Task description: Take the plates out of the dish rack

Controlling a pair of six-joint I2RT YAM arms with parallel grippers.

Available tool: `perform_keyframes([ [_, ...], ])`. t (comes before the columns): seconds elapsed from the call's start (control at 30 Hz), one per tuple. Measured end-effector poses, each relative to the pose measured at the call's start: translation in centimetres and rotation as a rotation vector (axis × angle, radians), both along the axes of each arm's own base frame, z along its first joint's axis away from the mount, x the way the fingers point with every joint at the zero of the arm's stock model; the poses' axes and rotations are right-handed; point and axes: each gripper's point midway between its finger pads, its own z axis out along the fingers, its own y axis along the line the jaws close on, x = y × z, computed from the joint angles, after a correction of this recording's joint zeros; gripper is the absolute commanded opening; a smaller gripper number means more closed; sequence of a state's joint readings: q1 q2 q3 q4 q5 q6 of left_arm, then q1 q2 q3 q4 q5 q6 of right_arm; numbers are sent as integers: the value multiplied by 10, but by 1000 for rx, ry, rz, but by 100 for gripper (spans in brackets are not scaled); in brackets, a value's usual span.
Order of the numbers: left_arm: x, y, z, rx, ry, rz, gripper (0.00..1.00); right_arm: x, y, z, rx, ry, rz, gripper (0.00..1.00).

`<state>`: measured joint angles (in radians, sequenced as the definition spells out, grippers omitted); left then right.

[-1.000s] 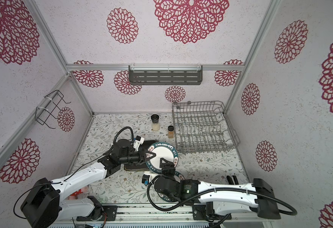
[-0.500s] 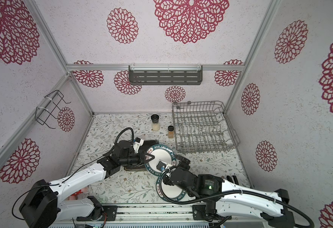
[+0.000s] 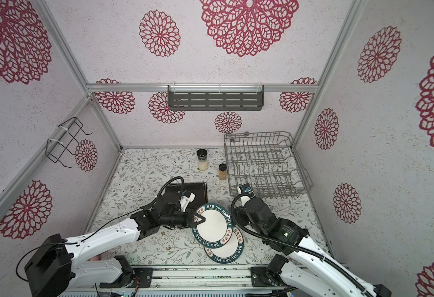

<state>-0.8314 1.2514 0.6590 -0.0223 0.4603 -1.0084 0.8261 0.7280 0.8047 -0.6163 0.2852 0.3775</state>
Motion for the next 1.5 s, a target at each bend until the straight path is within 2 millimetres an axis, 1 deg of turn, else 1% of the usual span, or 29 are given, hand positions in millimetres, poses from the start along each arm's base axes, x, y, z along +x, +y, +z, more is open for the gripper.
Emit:
perform_keyframes([
  [0.13, -10, -7, -7, 16, 11, -35, 0, -2, -10, -12, 69, 92, -70, 70],
  [0.27, -20, -13, -20, 46, 33, -68, 0, -6, -16, -36, 131, 194, -127, 63],
  [0.47, -32, -19, -41, 96, 65, -102, 0, -22, -15, -82, 168, 352, -151, 57],
  [0.53, -35, -20, -46, 110, 72, -108, 0, -27, -13, -94, 174, 391, -148, 56],
  [0.6, -36, -22, -50, 123, 77, -109, 0, -31, -13, -103, 179, 419, -150, 56],
  [0.7, -37, -24, -54, 135, 83, -111, 1, -34, -11, -109, 188, 443, -145, 56],
  [0.8, -37, -26, -56, 142, 88, -113, 8, -35, -10, -114, 185, 461, -149, 56],
  [0.87, -37, -28, -58, 148, 94, -114, 10, -36, -10, -118, 179, 471, -150, 55],
  [0.93, -37, -28, -62, 157, 102, -113, 15, -37, -10, -122, 174, 479, -151, 55],
  [1.0, -38, -28, -65, 164, 111, -112, 17, -37, -10, -125, 171, 485, -151, 55],
  [1.23, -41, -26, -70, 187, 128, -111, 30, -41, -10, -131, 168, 502, -145, 54],
  [1.5, -40, -24, -71, 225, 133, -101, 34, -42, -11, -137, 162, 510, -146, 54],
])
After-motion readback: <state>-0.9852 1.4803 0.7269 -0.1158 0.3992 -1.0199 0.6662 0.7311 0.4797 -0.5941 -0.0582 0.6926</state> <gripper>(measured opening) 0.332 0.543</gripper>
